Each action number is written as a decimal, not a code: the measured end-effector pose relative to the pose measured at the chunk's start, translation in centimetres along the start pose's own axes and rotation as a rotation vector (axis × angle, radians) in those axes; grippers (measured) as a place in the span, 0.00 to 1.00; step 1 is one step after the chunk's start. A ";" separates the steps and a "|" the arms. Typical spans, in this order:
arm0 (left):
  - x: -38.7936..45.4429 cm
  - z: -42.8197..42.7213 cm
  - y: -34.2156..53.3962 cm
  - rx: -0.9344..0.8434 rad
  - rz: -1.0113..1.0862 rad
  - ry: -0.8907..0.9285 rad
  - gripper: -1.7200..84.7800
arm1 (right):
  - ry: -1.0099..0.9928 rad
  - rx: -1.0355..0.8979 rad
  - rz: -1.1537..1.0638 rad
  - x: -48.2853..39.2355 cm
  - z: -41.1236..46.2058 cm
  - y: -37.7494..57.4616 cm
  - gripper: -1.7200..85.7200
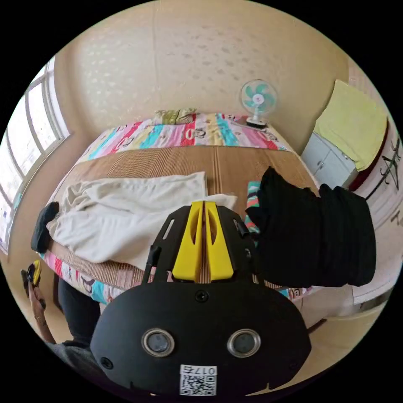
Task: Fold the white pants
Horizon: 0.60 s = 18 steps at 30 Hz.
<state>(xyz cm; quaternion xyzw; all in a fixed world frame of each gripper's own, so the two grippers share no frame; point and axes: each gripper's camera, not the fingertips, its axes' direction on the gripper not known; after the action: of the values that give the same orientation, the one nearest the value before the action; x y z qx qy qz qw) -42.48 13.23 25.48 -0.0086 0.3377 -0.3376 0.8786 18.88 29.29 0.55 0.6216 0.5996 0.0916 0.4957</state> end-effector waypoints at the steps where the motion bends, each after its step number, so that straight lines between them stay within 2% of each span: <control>1: -0.2 0.6 -0.3 -0.013 -0.009 -0.085 0.11 | 0.051 0.037 0.032 0.9 -0.8 -0.2 0.04; 2: -0.7 1.1 -0.8 -0.021 -0.017 -0.174 0.14 | 0.079 0.027 0.073 2.7 -1.6 -0.5 0.05; 4: -1.7 1.5 -2.0 0.001 -0.018 -0.287 0.17 | -0.064 -0.094 0.071 4.9 -1.3 -0.3 0.07; 5: -2.5 1.5 -3.0 0.039 -0.024 -0.332 0.18 | -0.213 -0.166 0.052 6.0 -0.5 1.1 0.09; 6: -2.9 1.4 -3.7 0.058 -0.031 -0.345 0.18 | -0.356 -0.223 0.034 6.6 0.5 3.1 0.10; 8: -4.8 1.4 -6.6 0.115 -0.070 -0.365 0.18 | -0.492 -0.349 0.068 7.3 2.9 6.7 0.11; 11: -6.9 3.1 -9.9 0.098 -0.128 -0.362 0.18 | -0.668 -0.551 0.194 8.1 6.6 13.1 0.16; 16: -9.4 10.1 -11.1 -0.160 -0.211 -0.239 0.10 | -0.905 -0.523 0.429 10.2 9.2 17.4 0.20; 18: -9.4 10.9 -10.9 -0.172 -0.225 -0.196 0.04 | -0.969 -0.446 0.551 12.8 11.2 16.3 0.20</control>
<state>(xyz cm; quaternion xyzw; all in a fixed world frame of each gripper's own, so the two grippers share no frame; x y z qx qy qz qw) -47.44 8.15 42.01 -0.1542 0.2749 -0.4011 0.8601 40.85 37.77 0.77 0.6062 0.0885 0.0466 0.7890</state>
